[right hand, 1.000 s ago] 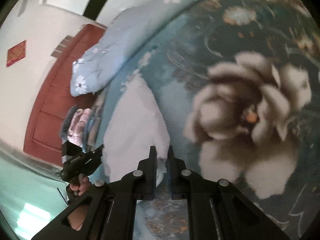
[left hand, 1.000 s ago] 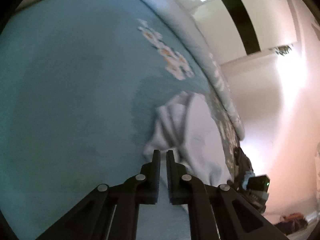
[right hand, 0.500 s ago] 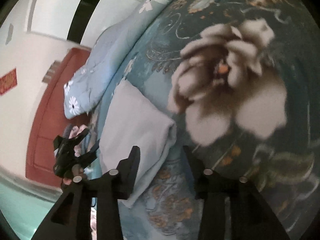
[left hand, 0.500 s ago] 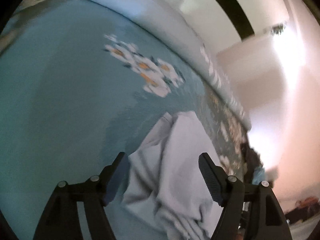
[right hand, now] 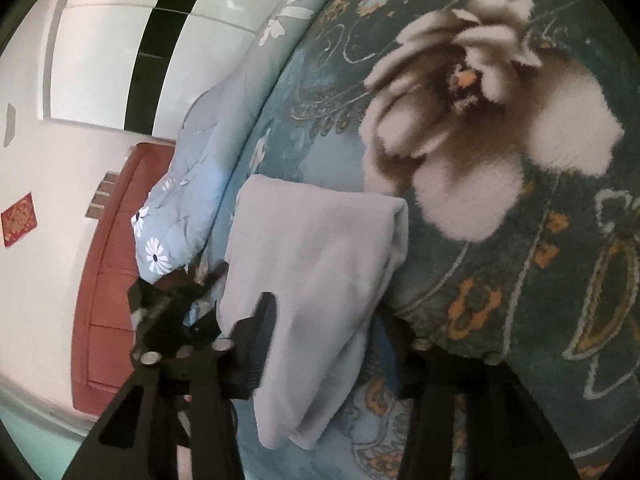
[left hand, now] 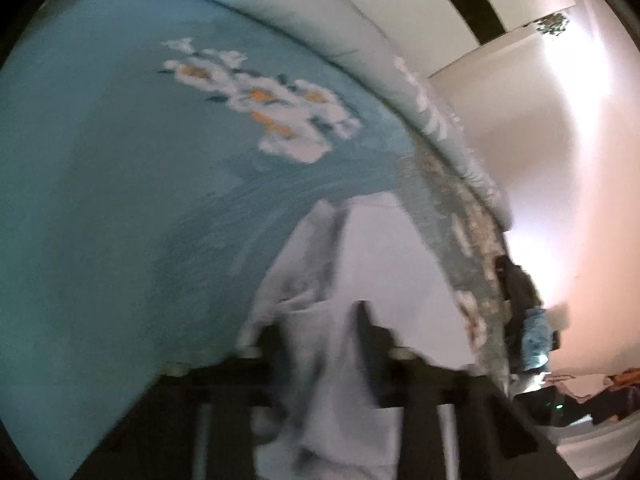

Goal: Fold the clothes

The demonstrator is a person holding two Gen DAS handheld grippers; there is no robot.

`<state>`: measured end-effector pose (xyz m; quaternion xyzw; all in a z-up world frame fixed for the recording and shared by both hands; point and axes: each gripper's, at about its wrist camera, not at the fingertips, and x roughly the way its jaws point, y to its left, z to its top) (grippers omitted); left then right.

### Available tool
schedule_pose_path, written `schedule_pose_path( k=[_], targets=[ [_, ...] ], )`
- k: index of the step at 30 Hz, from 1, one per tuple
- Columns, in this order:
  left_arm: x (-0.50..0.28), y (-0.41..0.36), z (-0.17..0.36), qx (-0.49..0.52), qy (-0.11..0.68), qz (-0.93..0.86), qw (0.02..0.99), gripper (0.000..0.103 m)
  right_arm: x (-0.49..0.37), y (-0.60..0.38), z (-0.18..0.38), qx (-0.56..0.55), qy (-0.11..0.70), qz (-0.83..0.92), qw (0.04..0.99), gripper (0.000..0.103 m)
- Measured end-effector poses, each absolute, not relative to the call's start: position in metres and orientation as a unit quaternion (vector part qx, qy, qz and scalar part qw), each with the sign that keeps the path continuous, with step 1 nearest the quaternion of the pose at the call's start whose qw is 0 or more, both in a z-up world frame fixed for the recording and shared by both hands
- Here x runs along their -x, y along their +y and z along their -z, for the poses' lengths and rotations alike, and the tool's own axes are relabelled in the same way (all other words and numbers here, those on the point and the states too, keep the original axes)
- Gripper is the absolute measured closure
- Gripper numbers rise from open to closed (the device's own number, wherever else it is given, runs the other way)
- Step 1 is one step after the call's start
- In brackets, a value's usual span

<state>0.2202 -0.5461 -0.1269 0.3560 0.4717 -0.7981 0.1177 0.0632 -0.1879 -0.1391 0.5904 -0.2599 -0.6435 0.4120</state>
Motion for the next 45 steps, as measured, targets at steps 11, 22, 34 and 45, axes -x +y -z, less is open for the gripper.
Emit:
schedule_pose_path(
  k=[11,22,34,45],
  targets=[
    [-0.264,-0.52,0.091,-0.272,0.481,0.826,0.111,0.093,-0.04,-0.211,0.112,-0.594,-0.219,0.599,0.491,0.092],
    [-0.361,-0.483,0.047,-0.21,0.43,0.86,0.179,0.093,-0.024,-0.295,0.055,-0.534,-0.076,0.558,0.63,0.092],
    [-0.305,-0.512,0.065,-0.249,0.441,0.845,0.172,0.091,-0.002,-0.279,0.062,-0.525,-0.08,0.597,0.602,0.095],
    [-0.287,-0.531,0.106,-0.286,0.484,0.806,0.189,0.065,0.036,-0.236,0.092,-0.549,-0.111,0.627,0.542,0.095]
  ],
)
